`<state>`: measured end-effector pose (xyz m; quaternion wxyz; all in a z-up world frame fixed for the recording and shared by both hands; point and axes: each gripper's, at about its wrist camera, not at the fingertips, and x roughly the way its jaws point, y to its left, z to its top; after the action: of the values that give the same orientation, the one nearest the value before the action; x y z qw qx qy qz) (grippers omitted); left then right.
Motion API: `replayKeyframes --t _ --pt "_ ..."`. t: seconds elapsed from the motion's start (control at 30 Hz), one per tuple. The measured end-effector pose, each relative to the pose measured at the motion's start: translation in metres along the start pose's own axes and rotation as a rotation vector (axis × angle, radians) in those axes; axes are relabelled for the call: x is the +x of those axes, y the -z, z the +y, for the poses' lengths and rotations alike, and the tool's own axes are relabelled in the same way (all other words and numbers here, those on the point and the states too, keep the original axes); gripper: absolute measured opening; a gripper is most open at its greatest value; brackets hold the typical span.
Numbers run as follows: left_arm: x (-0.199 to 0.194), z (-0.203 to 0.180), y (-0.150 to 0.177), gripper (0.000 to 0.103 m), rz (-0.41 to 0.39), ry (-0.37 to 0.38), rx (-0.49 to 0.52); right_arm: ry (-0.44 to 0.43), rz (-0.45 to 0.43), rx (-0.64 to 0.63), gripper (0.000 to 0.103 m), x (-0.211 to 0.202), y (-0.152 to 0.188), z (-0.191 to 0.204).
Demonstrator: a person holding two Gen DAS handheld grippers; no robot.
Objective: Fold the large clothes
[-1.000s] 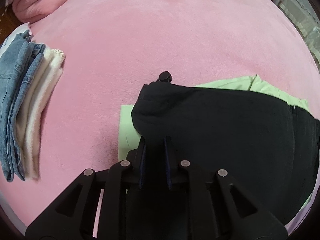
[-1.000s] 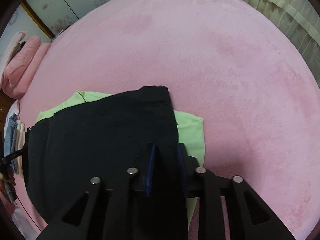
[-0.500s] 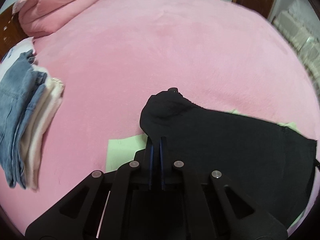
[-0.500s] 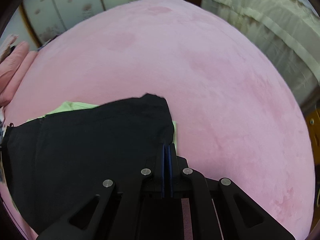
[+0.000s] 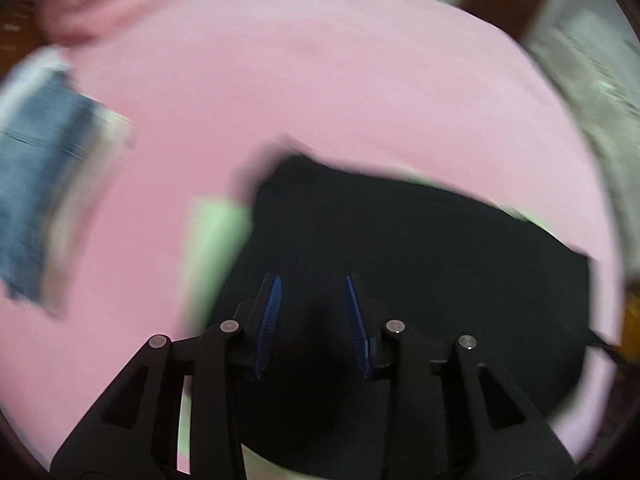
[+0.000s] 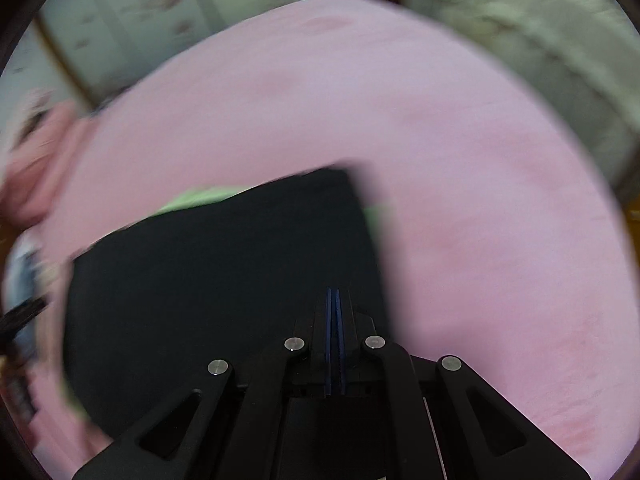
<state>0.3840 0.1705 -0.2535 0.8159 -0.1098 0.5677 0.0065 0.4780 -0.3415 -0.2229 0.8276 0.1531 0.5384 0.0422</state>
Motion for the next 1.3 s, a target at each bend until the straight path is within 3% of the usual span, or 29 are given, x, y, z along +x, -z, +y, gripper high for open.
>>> replayKeyframes --t 0.07,0.1,0.13,0.17,0.23,0.27,0.33,0.37,0.4,0.43,0.5,0.53,0.6,0.63,0.73,0.8,0.83,0.87,0.97,1.03,1.13,1.2,1.23,1.3 --pt "0.012 -0.031 0.023 0.028 0.107 0.082 0.031 -0.133 0.093 0.021 0.003 0.017 0.022 0.033" --pt "0.019 -0.045 0.034 0.024 0.154 0.103 0.041 -0.232 0.140 0.054 0.003 0.028 0.036 0.052" --pt "0.027 -0.059 0.046 0.013 0.200 0.122 0.045 -0.285 0.170 0.064 0.003 0.034 0.045 0.065" --pt "0.031 -0.066 0.053 0.013 0.220 0.134 0.043 -0.335 0.196 0.065 0.003 0.040 0.055 0.080" --pt "0.044 -0.075 0.070 0.013 0.263 0.144 0.024 -0.388 0.213 0.041 0.003 0.044 0.072 0.106" --pt "0.052 -0.076 0.078 0.013 0.278 0.114 0.032 -0.389 0.228 0.032 0.003 0.046 0.080 0.114" --pt "0.060 -0.073 0.086 0.012 0.276 0.099 0.070 -0.359 0.306 0.034 0.003 0.059 0.099 0.118" --pt "0.061 -0.068 0.086 0.003 0.272 0.109 0.090 -0.348 0.331 0.028 0.003 0.063 0.104 0.113" --pt "0.059 -0.062 0.085 0.002 0.259 0.059 0.119 -0.343 0.333 0.008 0.000 0.063 0.110 0.100" --pt "0.058 -0.052 0.083 0.001 0.235 -0.029 0.154 -0.349 0.321 0.001 0.000 0.060 0.112 0.090" --pt "0.049 -0.024 0.081 0.001 0.173 -0.133 0.192 -0.251 0.268 0.012 0.000 0.046 0.112 0.051" --pt "0.048 -0.003 0.080 0.001 0.158 -0.261 0.184 -0.240 0.243 0.057 0.000 0.036 0.111 0.023" --pt "0.050 0.034 0.078 0.001 0.153 -0.417 0.178 -0.141 0.211 0.141 0.000 0.016 0.112 -0.028" --pt "0.049 0.051 0.076 0.001 0.154 -0.430 0.151 -0.017 0.169 0.150 0.000 0.000 0.114 -0.053" --pt "0.035 0.087 0.067 0.001 0.154 -0.425 0.008 0.099 0.112 0.176 0.000 -0.032 0.109 -0.087" --pt "0.022 0.083 0.066 0.001 0.129 -0.385 -0.041 0.172 0.099 0.135 0.000 -0.044 0.106 -0.078" --pt "0.014 0.071 0.068 0.001 0.109 -0.329 -0.042 0.187 0.086 0.104 0.000 -0.048 0.106 -0.066" --pt "0.010 0.062 0.068 0.001 0.102 -0.287 -0.034 0.138 0.073 0.077 0.000 -0.053 0.104 -0.049" --pt "0.006 0.000 0.086 0.001 0.171 -0.011 0.020 -0.154 0.083 0.062 0.000 -0.052 0.113 0.001" --pt "0.017 -0.038 0.101 0.001 0.254 0.102 0.051 -0.343 0.160 0.091 0.000 -0.034 0.124 0.034" --pt "0.033 -0.064 0.113 0.001 0.283 0.110 0.125 -0.389 0.270 0.063 0.000 -0.009 0.143 0.073" --pt "0.040 -0.068 0.113 0.001 0.286 0.091 0.166 -0.383 0.278 0.037 0.000 -0.003 0.153 0.077" --pt "0.042 -0.066 0.111 0.001 0.286 0.079 0.180 -0.359 0.273 0.028 0.000 -0.004 0.152 0.074" --pt "0.043 -0.046 0.107 0.001 0.299 0.140 0.163 -0.291 0.289 0.012 0.000 0.002 0.159 0.057"
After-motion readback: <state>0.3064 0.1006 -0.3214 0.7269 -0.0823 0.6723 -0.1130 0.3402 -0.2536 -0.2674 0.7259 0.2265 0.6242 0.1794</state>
